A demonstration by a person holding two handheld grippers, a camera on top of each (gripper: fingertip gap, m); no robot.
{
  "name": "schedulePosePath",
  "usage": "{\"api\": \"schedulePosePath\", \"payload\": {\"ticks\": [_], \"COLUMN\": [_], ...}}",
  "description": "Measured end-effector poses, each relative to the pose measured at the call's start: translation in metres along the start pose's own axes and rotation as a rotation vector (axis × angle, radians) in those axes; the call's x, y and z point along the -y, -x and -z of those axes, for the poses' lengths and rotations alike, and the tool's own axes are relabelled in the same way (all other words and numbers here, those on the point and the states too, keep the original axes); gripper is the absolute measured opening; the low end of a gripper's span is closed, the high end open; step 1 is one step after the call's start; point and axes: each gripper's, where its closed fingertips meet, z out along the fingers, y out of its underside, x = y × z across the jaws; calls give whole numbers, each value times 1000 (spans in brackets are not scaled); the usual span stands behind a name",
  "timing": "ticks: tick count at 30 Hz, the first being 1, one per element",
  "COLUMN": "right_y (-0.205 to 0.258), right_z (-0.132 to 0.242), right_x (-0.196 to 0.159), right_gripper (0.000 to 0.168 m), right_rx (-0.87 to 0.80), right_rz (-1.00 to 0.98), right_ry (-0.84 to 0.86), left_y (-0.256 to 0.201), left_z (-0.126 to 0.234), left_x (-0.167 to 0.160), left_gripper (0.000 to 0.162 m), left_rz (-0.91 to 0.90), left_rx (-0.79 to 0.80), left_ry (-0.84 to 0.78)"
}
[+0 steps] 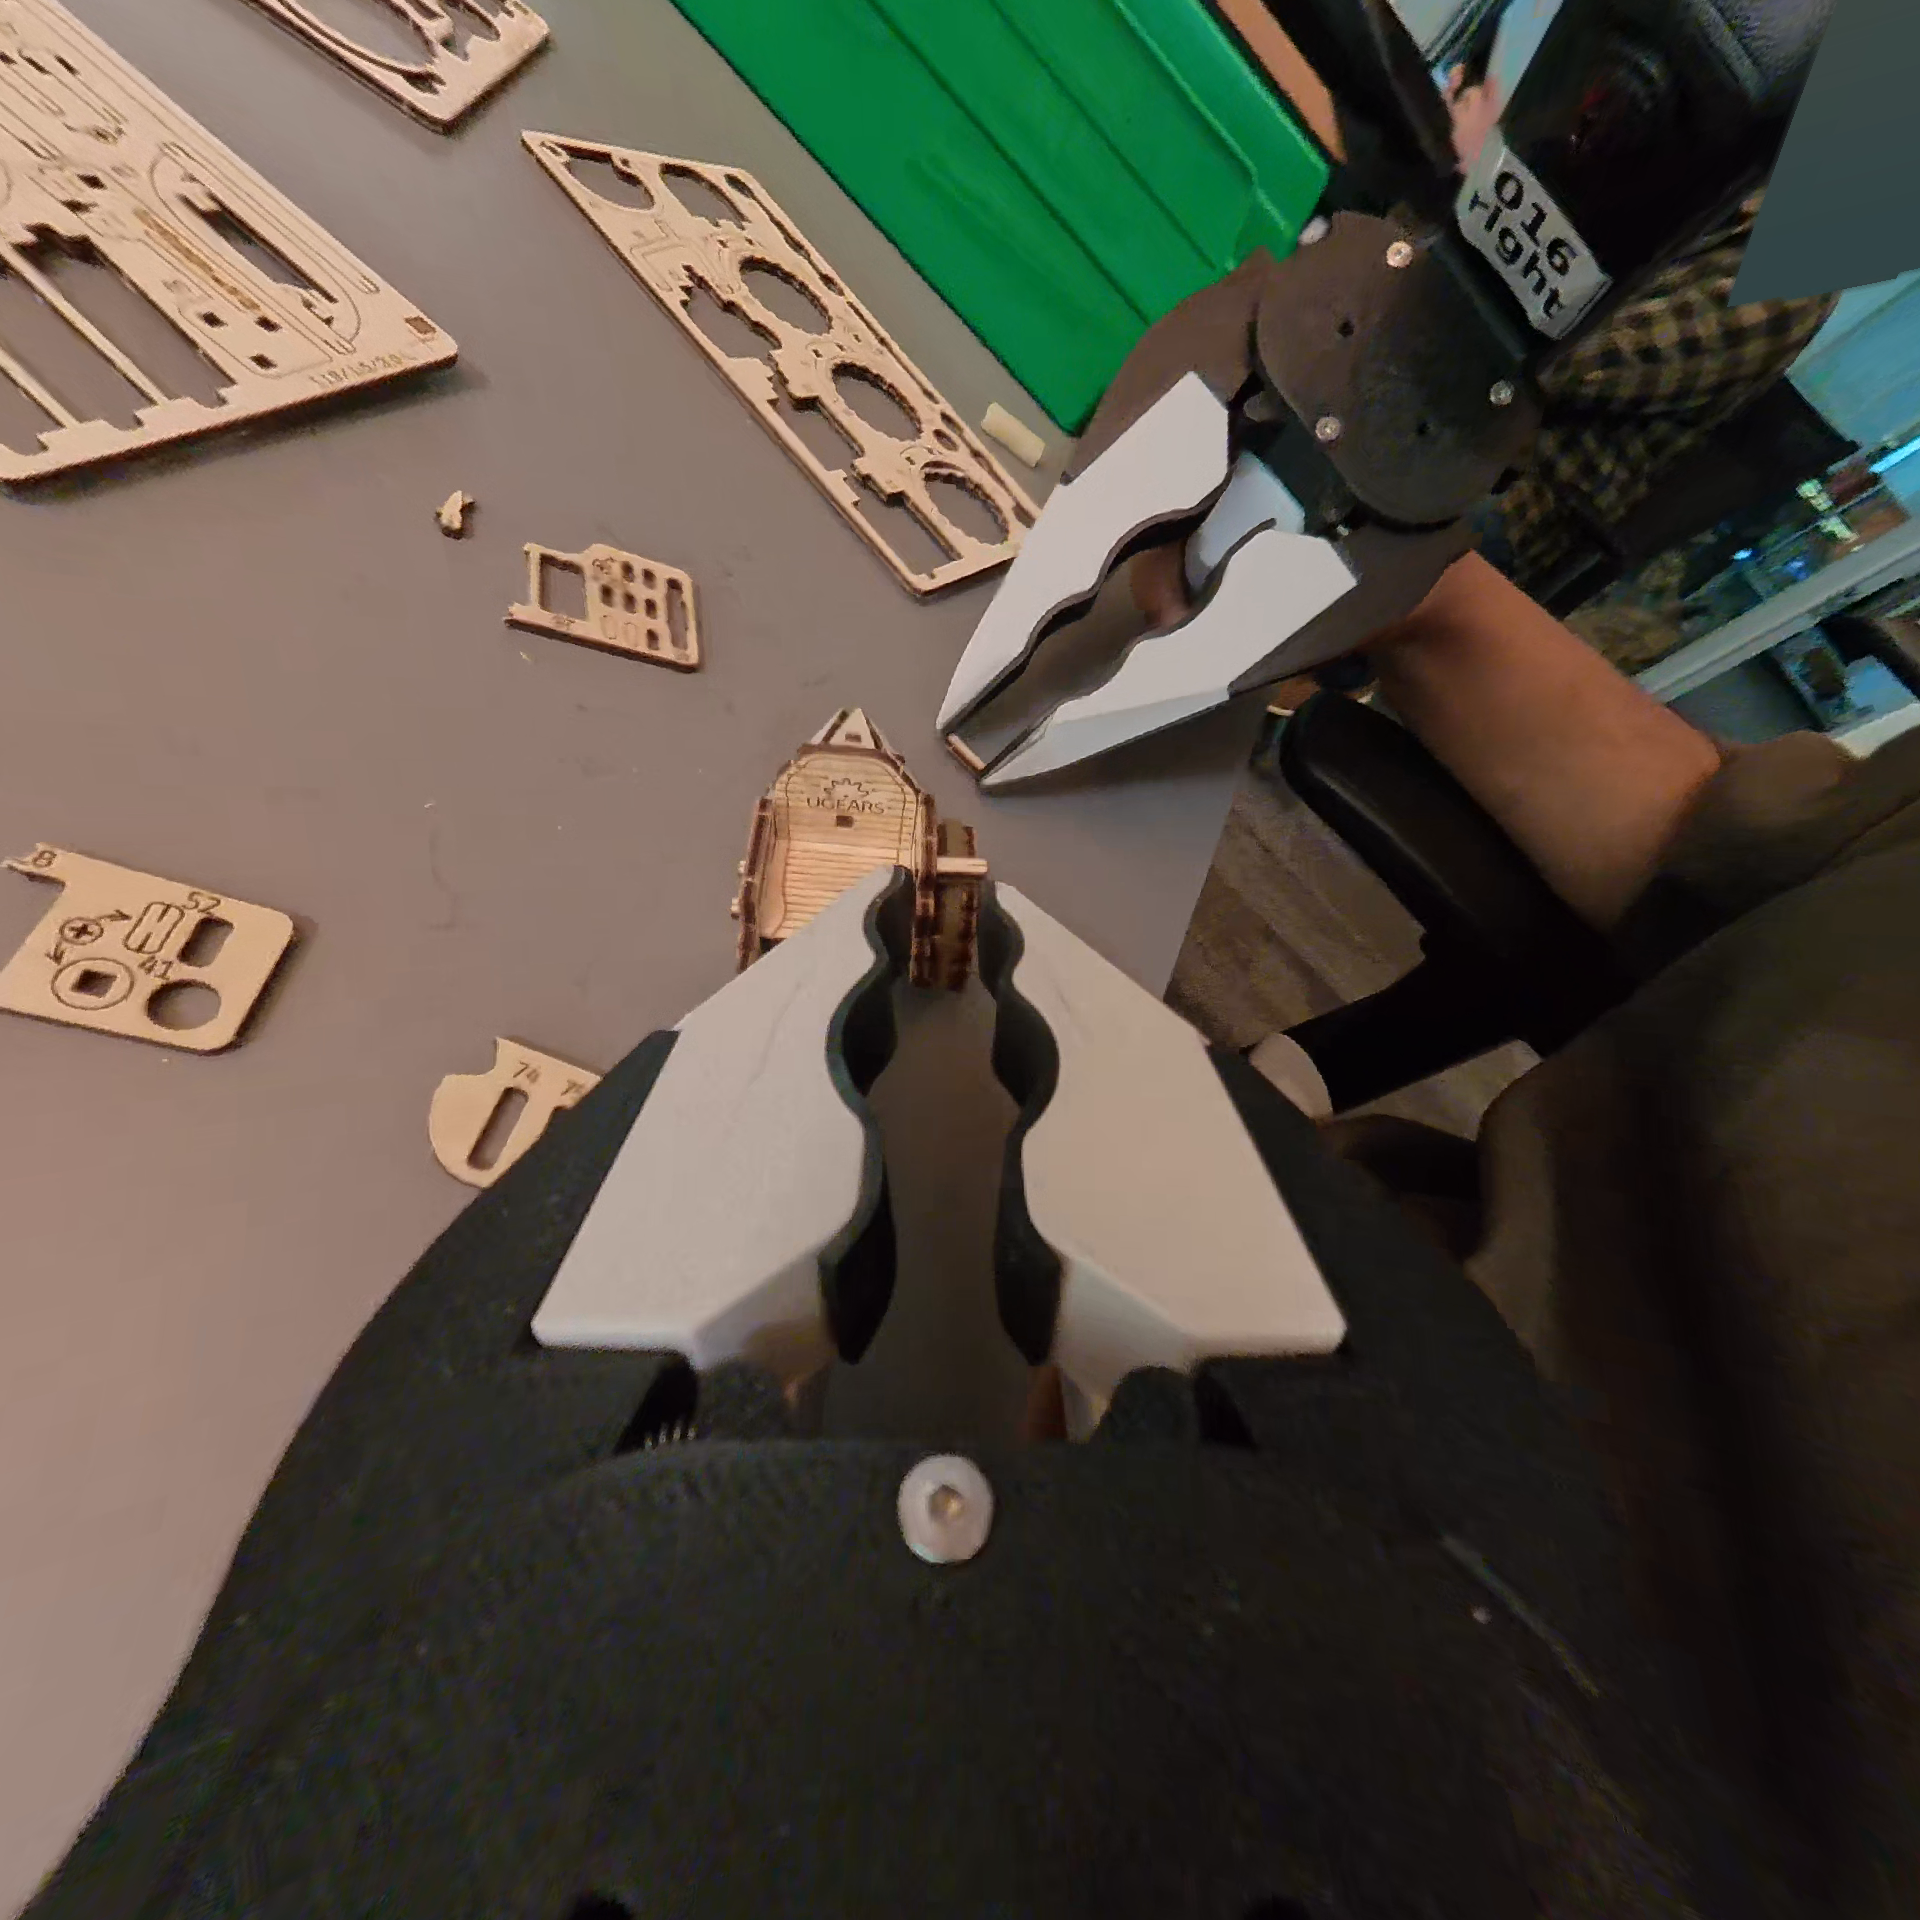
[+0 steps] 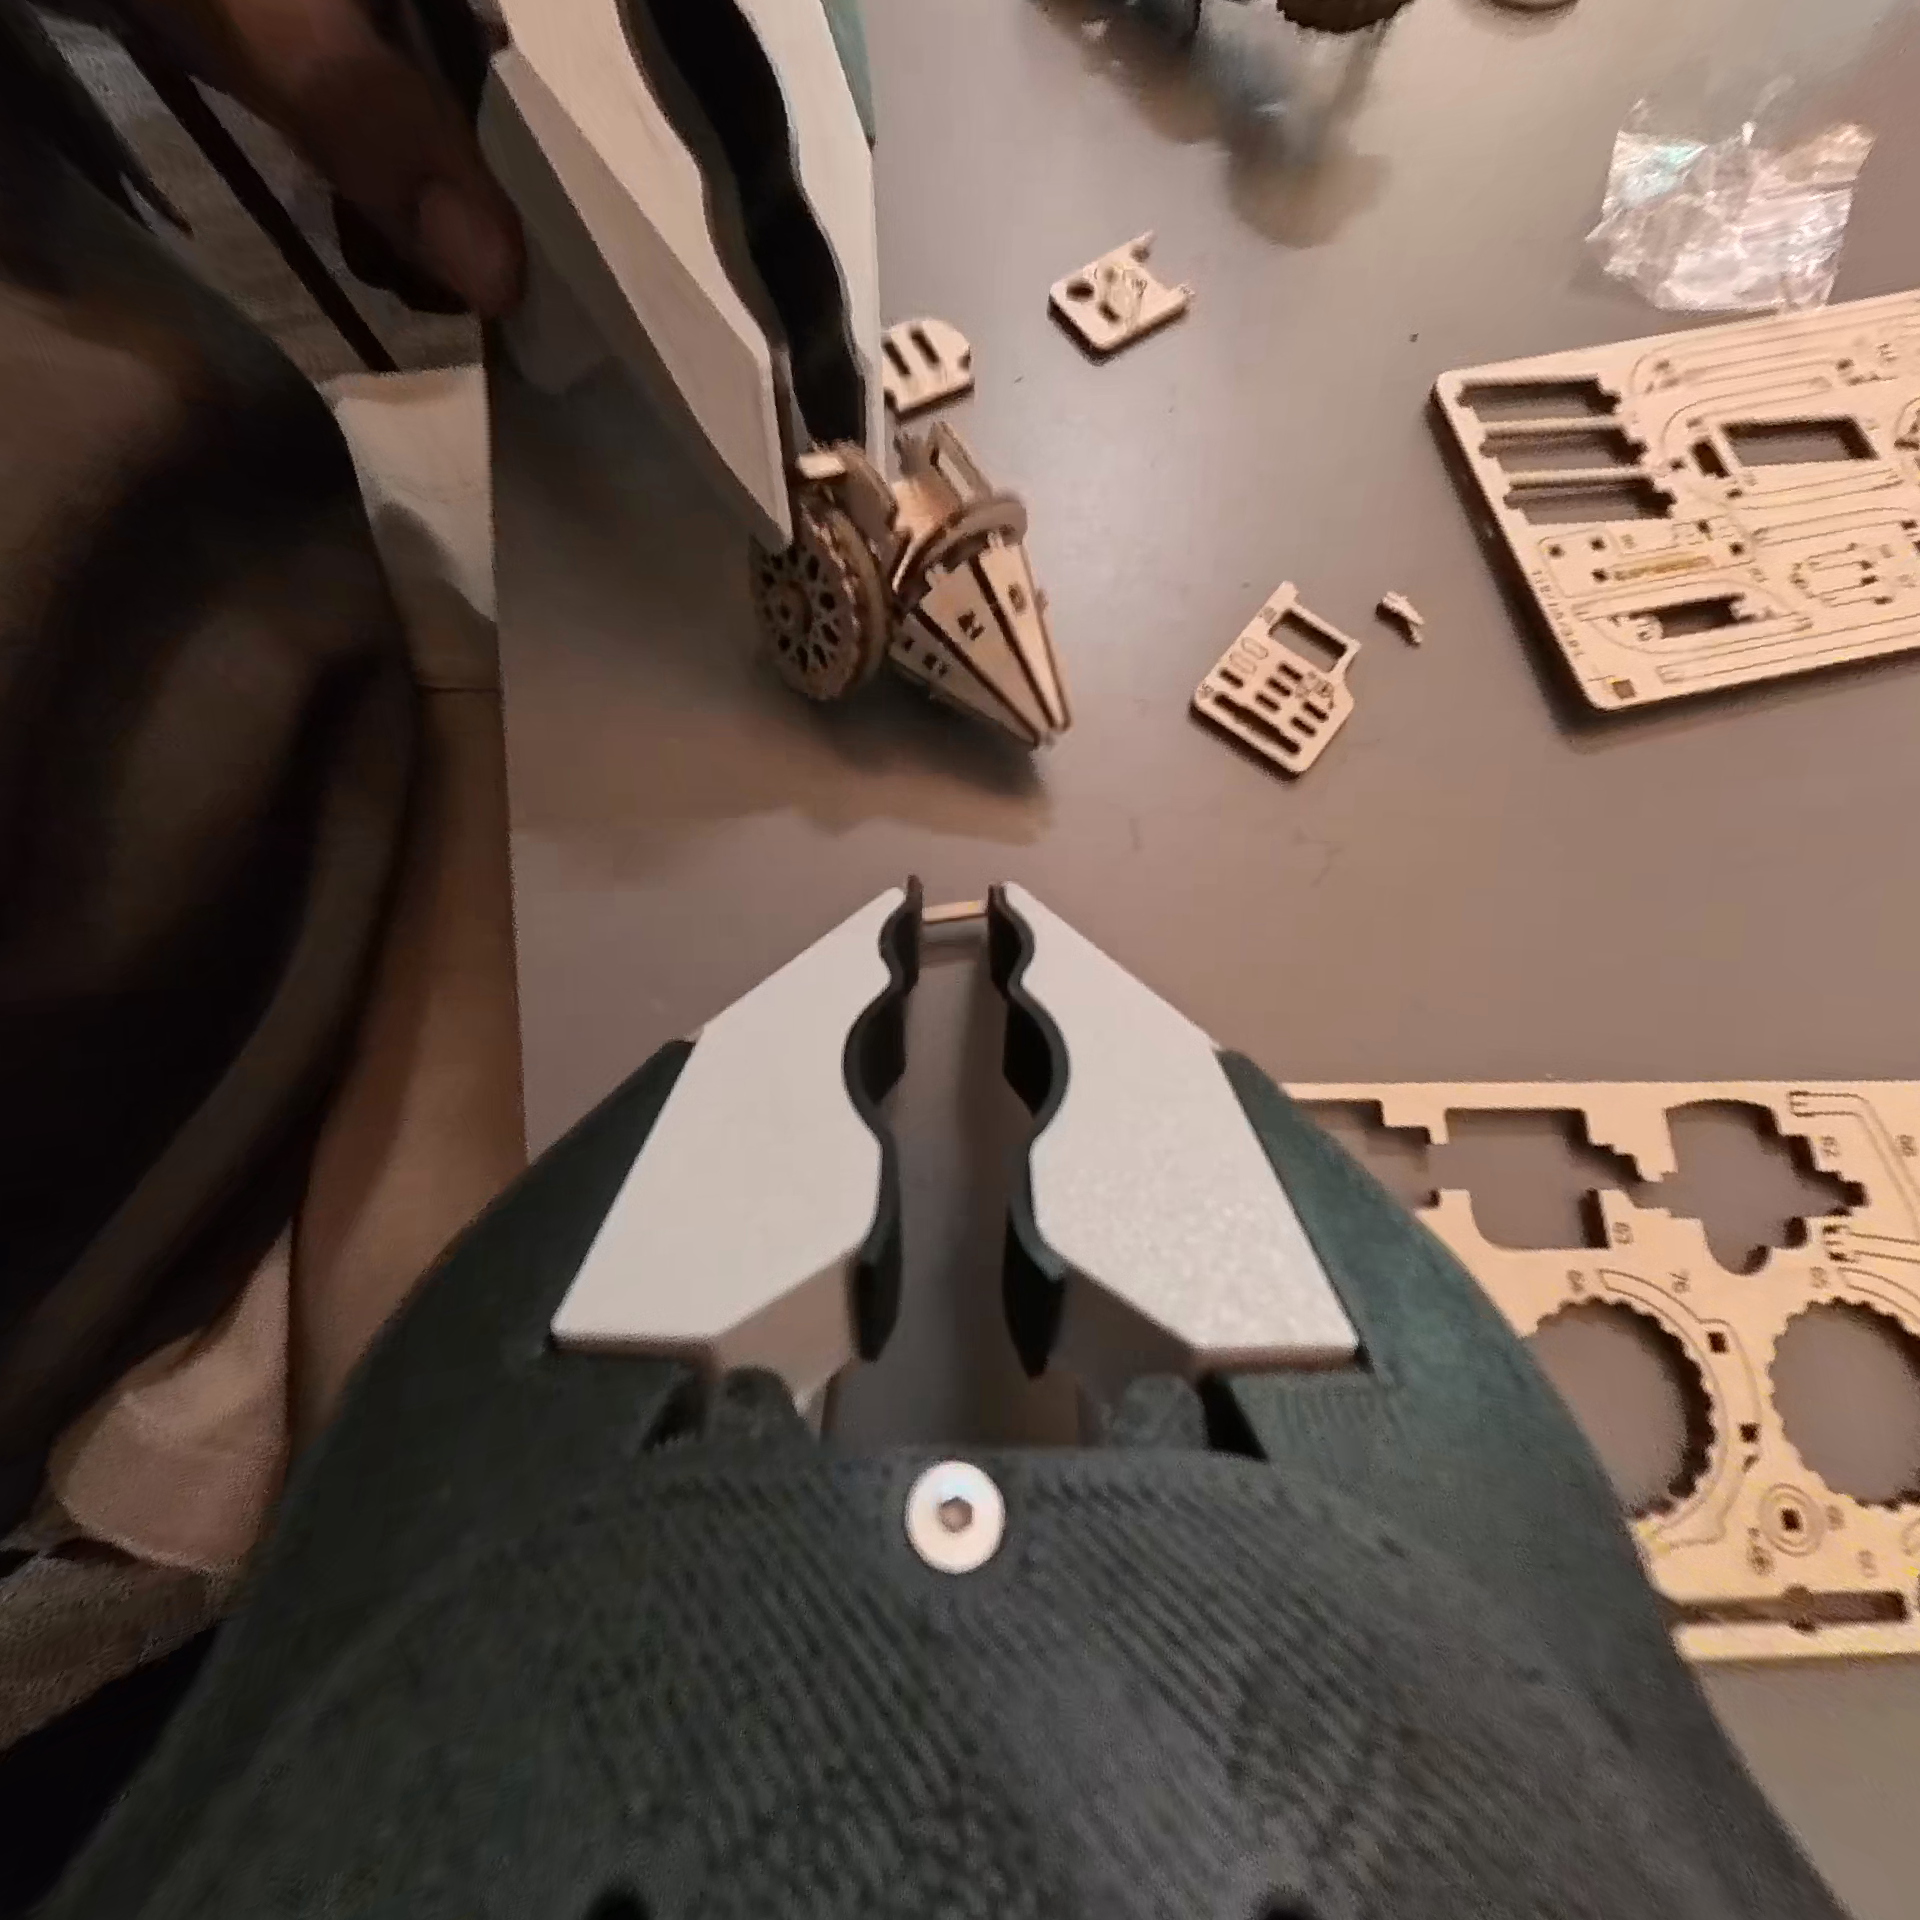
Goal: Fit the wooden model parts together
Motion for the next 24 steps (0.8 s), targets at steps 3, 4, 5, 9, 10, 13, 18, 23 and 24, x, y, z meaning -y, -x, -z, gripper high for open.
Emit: {"api": "schedulePosePath", "payload": {"ticks": [3,4,5,9,10,13,18,23,24], "right_y": [8,13,19,32,32,32,34,36,36], "right_z": [9,13,15,10,6,-3,-13,-19,-19], "right_x": [26,38,47,63,63,64,67,65,65], "right_gripper": [11,11,11,11,11,11,11,11,11], "right_rx": [29,57,93,208,226,290,413,493,491], "right_rz": [-9,-13,-18,-7,0,14,29,9,-1], "right_ry": [-113,-162,-205,-244,-235,-206,-145,-54,-44], "left_y": [-5,-6,-7,-9,-9,-10,-11,-10,-9], "left_z": [1,1,1,3,3,6,9,9,9], "left_x": [-2,-4,-7,-9,-10,-12,-14,-14,-14], "left_gripper": [9,10,10,10,10,10,10,10,10], "left_rz": [26,33,38,47,50,47,42,45,46], "left_rx": [-63,-86,-101,-143,-151,-176,-198,-194,-190], "left_ry": [19,42,60,88,94,117,134,137,134]}}
